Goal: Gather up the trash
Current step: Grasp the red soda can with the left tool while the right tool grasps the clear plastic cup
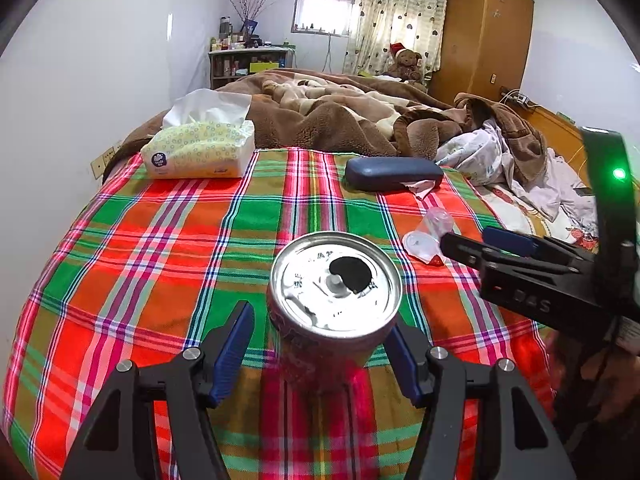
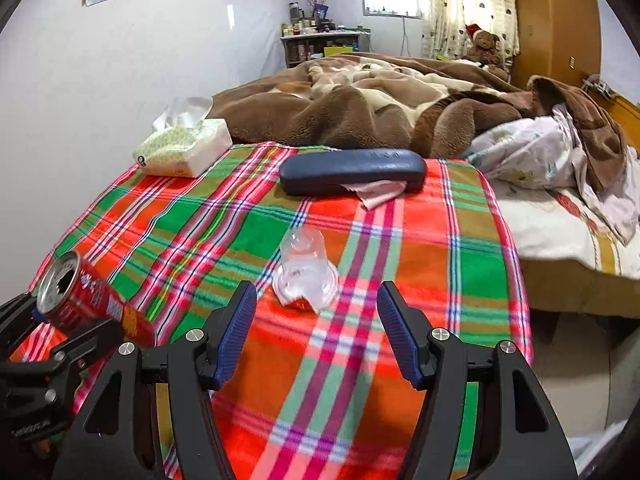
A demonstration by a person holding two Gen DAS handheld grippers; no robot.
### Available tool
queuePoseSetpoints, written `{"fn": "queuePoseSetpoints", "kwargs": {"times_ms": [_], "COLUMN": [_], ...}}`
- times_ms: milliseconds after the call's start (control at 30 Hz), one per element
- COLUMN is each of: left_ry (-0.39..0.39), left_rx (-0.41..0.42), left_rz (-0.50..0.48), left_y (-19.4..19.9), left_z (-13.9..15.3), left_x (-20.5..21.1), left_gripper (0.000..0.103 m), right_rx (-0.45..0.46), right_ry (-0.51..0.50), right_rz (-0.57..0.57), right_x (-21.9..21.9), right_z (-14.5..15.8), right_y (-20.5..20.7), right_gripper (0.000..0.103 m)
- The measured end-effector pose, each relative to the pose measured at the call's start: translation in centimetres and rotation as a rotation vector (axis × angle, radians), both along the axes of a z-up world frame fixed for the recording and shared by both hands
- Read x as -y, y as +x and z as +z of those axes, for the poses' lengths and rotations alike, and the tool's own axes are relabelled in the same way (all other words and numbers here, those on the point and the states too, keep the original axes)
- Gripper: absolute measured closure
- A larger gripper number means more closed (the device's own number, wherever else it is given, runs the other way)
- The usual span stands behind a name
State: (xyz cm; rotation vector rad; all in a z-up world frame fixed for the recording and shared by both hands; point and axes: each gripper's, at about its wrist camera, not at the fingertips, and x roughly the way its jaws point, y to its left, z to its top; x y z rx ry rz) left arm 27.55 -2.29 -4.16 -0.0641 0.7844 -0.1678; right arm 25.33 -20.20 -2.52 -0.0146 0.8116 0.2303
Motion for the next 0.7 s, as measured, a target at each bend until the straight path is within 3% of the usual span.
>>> {"fn": "queuePoseSetpoints", "kwargs": {"times_ms": [267,400,433,567,633,700], "left_ry": [-0.006,-0.009,-0.011,-0.007,-0.007,-0.008], "left_rx": [0.003,-0.003,-0.004,0.001,0.001,-0.001], "left_rz": [0.002,0.002,0.004,0.005,0.006,0.004], "left_y": [0.4,0.7,0.8,0.9,1.0,1.0], "left_z": [-0.1,-0.3,-0.3,-0.3,-0.2,-0.2], "left_x": [-0.2,-0.2,-0.2,-0.1,-0.1,-0.1], "left_gripper": [0.04,0.045,0.048,0.05,0.05,0.05], "right_rx": [-0.019,-0.025,-0.025,-0.033,-0.033,-0.034], "right_ry": [0.002,0.001,-0.002,0.001,-0.003,0.0], "right_rz": [0.006,0.004,0.0,0.0,0.001,0.004], "right_x": [-0.8,-1.0,-1.0,-1.1,-1.2,-1.2], "right_z": [-0.6,-0.8,-0.8,-1.1,-1.1,-1.1], "right_y": [1.8,2.2,2.3,2.6,2.6,2.5], "right_gripper": [0.039,0.04,0.047,0.059,0.072,0.072]}}
